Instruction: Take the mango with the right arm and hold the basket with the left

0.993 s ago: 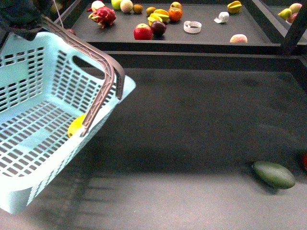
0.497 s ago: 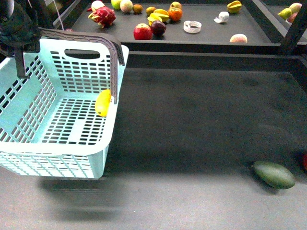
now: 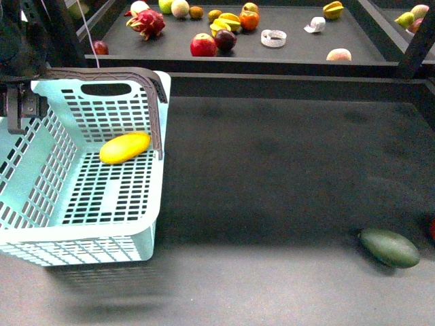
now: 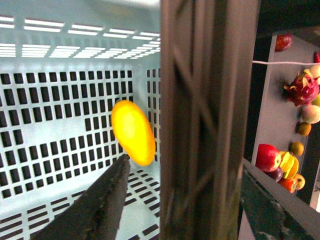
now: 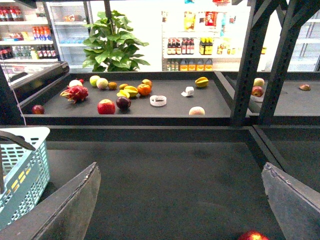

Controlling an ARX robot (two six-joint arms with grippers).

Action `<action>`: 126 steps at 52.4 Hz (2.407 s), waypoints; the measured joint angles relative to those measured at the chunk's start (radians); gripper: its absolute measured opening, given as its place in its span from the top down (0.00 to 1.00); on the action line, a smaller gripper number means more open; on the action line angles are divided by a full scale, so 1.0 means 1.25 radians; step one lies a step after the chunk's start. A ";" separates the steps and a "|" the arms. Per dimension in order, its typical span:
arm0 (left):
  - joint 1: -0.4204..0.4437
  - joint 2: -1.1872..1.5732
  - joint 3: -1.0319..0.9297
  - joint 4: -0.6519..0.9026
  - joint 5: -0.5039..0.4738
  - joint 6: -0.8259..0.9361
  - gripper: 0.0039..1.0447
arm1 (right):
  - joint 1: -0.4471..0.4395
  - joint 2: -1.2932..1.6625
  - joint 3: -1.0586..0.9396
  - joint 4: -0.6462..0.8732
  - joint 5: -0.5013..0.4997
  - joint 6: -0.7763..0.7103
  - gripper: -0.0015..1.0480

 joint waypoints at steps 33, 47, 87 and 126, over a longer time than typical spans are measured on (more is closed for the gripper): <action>0.041 -0.498 -0.399 0.077 -0.084 0.405 0.08 | 0.000 0.000 0.000 0.000 0.000 0.000 0.08; 0.027 -0.730 -0.524 0.088 -0.116 0.516 0.08 | 0.000 0.000 0.000 0.000 0.000 0.000 0.08; 0.019 -0.866 -0.826 0.645 0.304 1.192 0.55 | 0.000 0.000 0.000 0.000 0.000 0.000 0.08; 0.011 -1.201 -1.034 0.513 0.298 1.292 0.98 | 0.000 0.000 0.000 0.000 0.000 0.000 0.08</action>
